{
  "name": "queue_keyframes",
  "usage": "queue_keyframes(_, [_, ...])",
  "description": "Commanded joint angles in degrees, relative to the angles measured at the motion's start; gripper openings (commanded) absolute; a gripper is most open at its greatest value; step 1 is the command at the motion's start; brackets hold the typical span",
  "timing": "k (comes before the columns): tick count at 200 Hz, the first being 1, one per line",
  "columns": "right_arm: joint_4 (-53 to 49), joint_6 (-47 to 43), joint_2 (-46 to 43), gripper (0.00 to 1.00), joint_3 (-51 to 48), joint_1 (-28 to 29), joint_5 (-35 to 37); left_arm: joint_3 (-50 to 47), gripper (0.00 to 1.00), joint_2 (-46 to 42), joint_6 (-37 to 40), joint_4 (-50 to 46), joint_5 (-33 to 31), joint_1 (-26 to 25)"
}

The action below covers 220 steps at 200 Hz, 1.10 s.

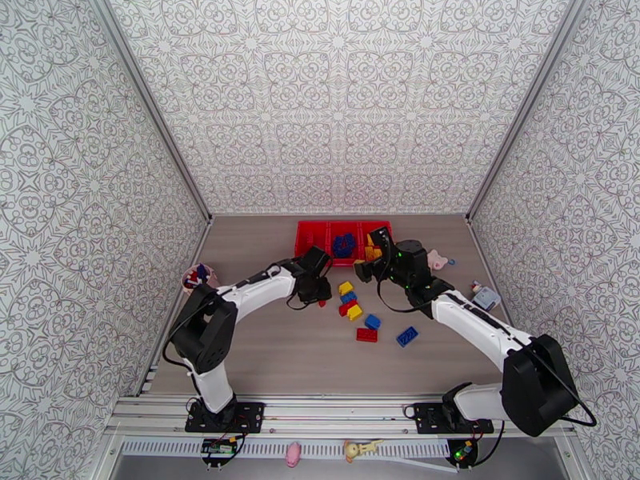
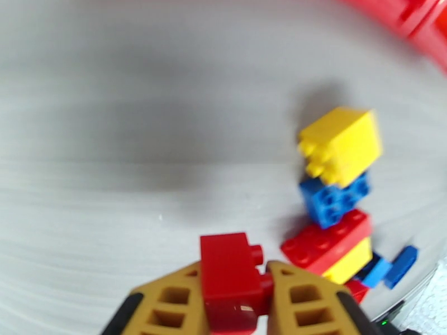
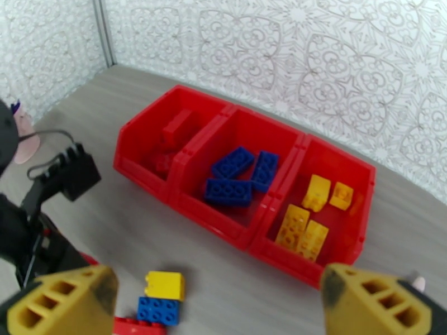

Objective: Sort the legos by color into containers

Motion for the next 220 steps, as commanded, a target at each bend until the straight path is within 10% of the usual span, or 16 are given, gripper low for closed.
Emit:
queue_keyframes(1, [1.3, 0.8, -1.2, 1.0, 0.8, -0.2, -5.7, -0.3, 0.19, -2.5, 1.4, 5.5, -2.6, 2.6])
queue_keyframes(220, [2.5, -0.4, 5.8, 1.0, 6.2, 2.8, -7.0, 49.8, 0.21, 32.7, 11.1, 0.8, -5.1, 15.5])
